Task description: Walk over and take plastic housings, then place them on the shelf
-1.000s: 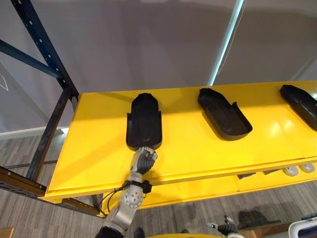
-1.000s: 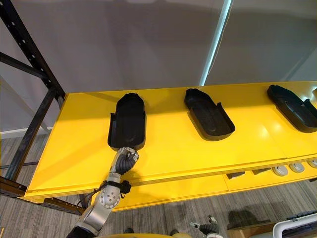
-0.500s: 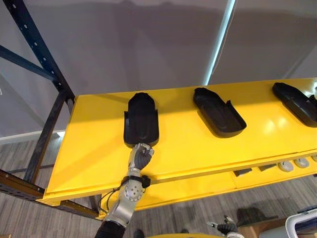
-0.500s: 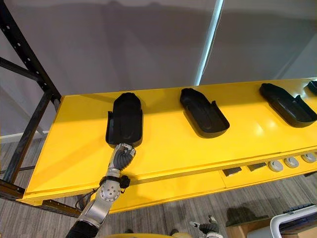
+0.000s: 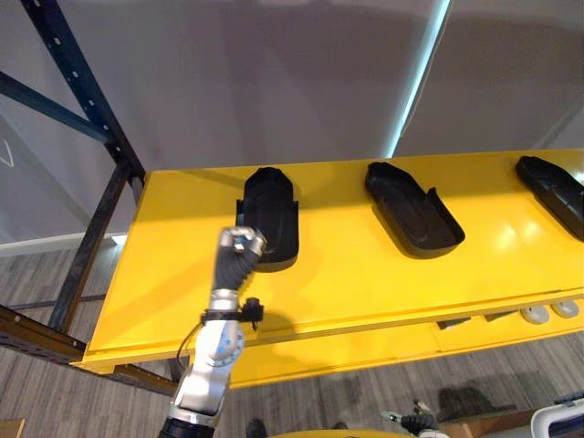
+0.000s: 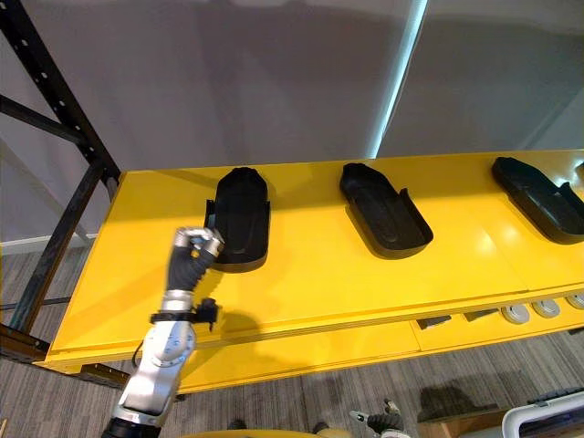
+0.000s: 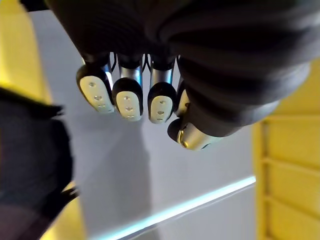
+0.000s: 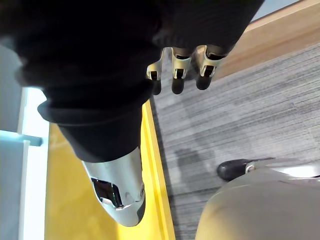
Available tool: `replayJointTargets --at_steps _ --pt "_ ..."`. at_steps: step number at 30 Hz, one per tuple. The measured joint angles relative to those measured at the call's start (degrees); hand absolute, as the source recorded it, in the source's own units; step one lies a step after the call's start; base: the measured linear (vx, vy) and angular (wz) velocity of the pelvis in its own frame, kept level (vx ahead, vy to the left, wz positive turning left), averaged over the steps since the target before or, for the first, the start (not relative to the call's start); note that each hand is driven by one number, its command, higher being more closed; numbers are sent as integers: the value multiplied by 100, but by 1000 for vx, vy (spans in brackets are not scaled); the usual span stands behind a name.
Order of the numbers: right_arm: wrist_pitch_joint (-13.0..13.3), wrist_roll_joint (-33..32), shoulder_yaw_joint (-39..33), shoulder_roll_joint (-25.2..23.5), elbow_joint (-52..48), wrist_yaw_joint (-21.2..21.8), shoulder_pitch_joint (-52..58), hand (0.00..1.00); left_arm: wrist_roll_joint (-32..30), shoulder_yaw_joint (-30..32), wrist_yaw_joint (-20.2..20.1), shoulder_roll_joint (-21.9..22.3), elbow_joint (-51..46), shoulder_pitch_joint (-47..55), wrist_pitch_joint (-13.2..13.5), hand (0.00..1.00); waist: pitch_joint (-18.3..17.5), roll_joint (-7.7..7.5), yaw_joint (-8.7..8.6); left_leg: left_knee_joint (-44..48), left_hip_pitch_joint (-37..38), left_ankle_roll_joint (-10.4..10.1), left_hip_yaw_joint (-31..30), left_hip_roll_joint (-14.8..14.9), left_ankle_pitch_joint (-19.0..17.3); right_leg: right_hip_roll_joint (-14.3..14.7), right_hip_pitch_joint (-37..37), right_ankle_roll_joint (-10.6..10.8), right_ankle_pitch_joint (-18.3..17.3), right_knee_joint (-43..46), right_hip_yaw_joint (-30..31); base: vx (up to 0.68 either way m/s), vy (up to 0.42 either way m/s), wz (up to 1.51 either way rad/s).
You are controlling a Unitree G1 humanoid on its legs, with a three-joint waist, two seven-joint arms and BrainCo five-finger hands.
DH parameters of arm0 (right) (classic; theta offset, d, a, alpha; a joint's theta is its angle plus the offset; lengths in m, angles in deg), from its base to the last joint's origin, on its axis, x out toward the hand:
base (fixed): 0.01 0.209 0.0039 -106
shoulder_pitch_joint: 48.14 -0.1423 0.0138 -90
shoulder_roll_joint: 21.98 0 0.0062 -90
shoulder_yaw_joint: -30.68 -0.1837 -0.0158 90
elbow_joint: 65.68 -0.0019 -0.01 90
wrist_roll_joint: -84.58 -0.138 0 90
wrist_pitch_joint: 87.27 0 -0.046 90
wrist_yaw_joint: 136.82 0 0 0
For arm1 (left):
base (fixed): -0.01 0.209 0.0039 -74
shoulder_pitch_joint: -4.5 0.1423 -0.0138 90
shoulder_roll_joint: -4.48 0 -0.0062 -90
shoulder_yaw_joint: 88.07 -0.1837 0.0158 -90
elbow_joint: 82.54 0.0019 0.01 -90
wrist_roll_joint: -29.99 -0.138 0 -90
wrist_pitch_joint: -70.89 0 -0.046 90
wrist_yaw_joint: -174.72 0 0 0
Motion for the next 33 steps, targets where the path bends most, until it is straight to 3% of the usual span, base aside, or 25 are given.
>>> replayJointTargets --at_steps 3,7,10,13,17,18,21,25,33 --pt "1 1 14 13 1 -1 18 0 423 724 308 106 -316 186 209 100 10 1 56 -2 -41 -29 -126 3 -23 -6 53 -15 -36 25 -110 -52 -10 23" --pt "-4 1 27 1 32 -7 61 0 935 1721 811 361 -299 524 277 100 50 -84 205 -1 -58 -13 -247 8 -30 -4 94 -42 -110 108 -299 -35 -8 24" --pt "-5 1 31 -45 -46 -17 107 0 1192 2140 1063 525 -34 876 281 100 53 -162 319 0 -54 -14 -260 13 -34 -11 126 -43 -129 107 -361 3 -7 12" --pt "-5 5 38 -137 -291 -23 163 0 1309 2474 1212 710 498 1120 132 100 42 -248 454 6 -53 17 -177 19 -63 -70 136 -40 -132 108 -406 22 17 2" --pt "-9 10 60 -292 -626 -22 226 0 1314 2651 1270 900 1620 1209 -229 100 54 -341 467 234 -80 52 111 63 -230 -139 188 -14 -150 167 -508 31 11 6" --pt "-9 10 84 -367 -722 -19 236 0 1306 2690 1242 979 2024 1274 -389 0 113 -306 469 493 -92 55 138 76 -405 -165 261 -7 -178 212 -505 36 37 -6" --pt "-15 9 281 -524 -1000 -11 263 0 1288 2601 933 1102 2937 1348 -682 0 90 -338 482 1029 -215 52 134 112 -731 -202 331 -14 -252 315 -519 33 28 -1" --pt "-25 -2 267 -594 -1170 -13 267 0 1284 2449 320 1074 4515 1305 -812 0 92 -314 469 1297 -278 61 114 81 -922 -281 306 8 -427 520 -562 11 9 3" --pt "-32 -80 -12 -563 -1002 -8 261 0 1050 2067 -354 815 6175 1045 -933 0 90 -235 471 1180 -217 63 83 -4 -836 -326 224 24 -553 566 -537 46 1 -1"
